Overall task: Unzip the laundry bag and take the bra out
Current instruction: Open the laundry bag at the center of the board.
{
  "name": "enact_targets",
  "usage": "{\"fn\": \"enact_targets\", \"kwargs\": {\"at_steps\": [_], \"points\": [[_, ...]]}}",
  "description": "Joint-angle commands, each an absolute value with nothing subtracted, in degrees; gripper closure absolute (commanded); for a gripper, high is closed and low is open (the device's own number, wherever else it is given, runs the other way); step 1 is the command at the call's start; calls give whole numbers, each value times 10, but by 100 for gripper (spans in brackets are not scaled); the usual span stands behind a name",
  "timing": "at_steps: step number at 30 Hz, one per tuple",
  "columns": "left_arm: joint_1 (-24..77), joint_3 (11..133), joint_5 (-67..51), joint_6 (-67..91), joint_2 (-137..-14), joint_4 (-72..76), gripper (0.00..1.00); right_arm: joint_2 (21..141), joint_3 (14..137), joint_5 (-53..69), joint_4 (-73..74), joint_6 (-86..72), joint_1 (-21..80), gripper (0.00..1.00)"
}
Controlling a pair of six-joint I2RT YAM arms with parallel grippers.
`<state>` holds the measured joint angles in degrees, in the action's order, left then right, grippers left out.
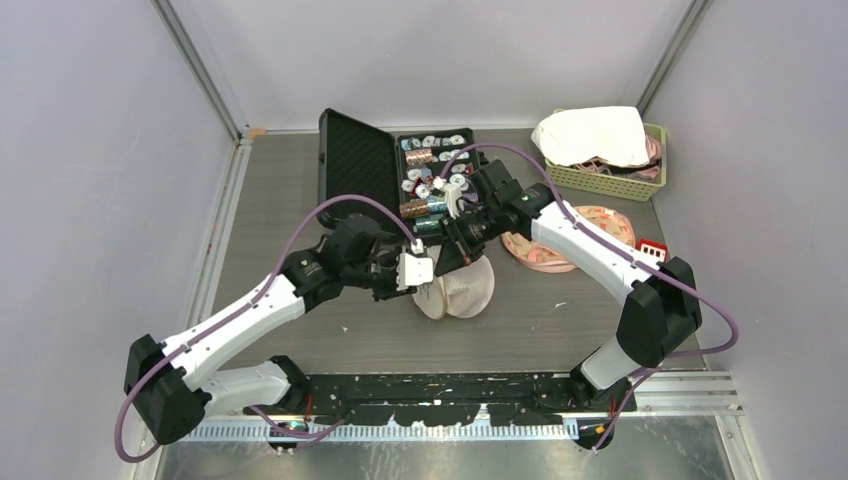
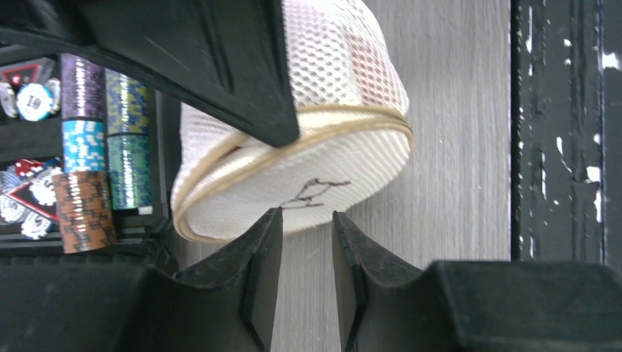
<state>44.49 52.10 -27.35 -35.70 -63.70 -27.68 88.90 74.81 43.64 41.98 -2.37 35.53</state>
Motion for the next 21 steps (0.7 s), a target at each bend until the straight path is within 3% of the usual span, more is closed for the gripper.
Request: {"fn": "enact_targets", "kwargs": {"at_steps": [1, 5, 9, 21], "points": [[445, 512, -309, -397, -587, -302, 62, 878, 777, 457, 429, 11, 358, 99], [445, 521, -320, -412, -570, -281, 48, 880, 776, 480, 449, 34, 360, 99], [445, 535, -341, -507, -577, -295, 43, 876, 769, 485, 461, 55, 368, 99], [451, 574, -368, -570, -667, -310, 46, 871, 776, 488, 471, 65, 375, 99]]}}
